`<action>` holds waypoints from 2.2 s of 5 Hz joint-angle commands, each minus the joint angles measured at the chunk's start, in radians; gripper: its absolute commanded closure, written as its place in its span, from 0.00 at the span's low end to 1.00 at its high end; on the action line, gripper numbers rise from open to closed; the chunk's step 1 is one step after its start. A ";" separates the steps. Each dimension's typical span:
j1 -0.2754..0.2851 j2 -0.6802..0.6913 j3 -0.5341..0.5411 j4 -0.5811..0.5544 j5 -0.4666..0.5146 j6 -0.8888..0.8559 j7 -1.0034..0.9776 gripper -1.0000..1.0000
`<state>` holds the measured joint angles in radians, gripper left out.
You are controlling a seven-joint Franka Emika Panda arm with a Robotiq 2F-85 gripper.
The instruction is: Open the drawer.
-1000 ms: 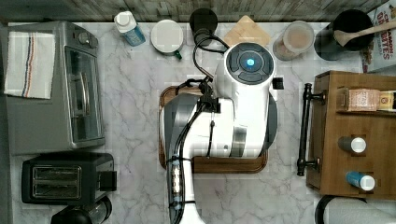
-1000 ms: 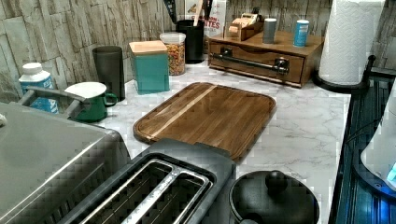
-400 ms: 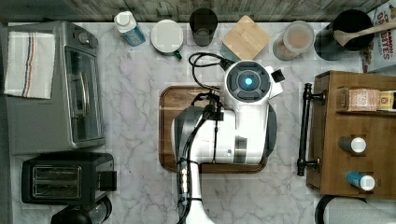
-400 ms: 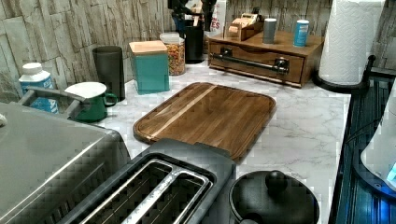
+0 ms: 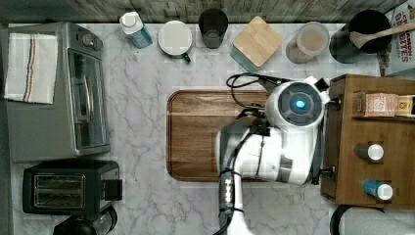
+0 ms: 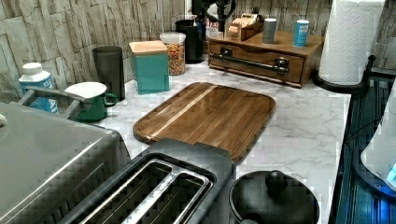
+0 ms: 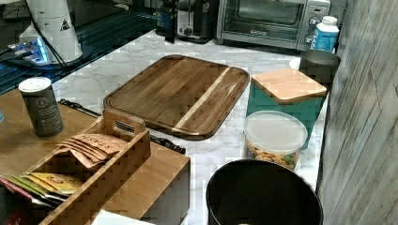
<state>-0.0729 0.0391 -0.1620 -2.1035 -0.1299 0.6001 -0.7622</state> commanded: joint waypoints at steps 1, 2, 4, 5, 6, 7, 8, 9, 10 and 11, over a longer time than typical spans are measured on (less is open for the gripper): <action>-0.124 0.033 -0.099 -0.010 -0.025 0.106 -0.171 0.00; -0.139 0.021 -0.090 -0.034 -0.014 0.128 -0.192 0.00; -0.150 -0.012 -0.050 -0.054 -0.074 0.097 -0.134 0.00; -0.147 0.013 -0.057 -0.051 -0.096 0.126 -0.182 0.00; -0.178 0.055 -0.060 -0.056 -0.094 0.211 -0.199 0.00; -0.206 0.103 -0.072 -0.035 -0.084 0.246 -0.244 0.00; -0.208 0.143 -0.074 -0.013 -0.072 0.220 -0.234 0.00; -0.201 0.168 -0.079 -0.040 -0.030 0.263 -0.196 0.00; -0.200 0.178 -0.084 -0.081 -0.037 0.353 -0.190 0.00; -0.208 0.193 -0.069 -0.099 -0.002 0.396 -0.194 0.00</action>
<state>-0.2615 0.2646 -0.2386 -2.2031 -0.1576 0.9634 -0.9292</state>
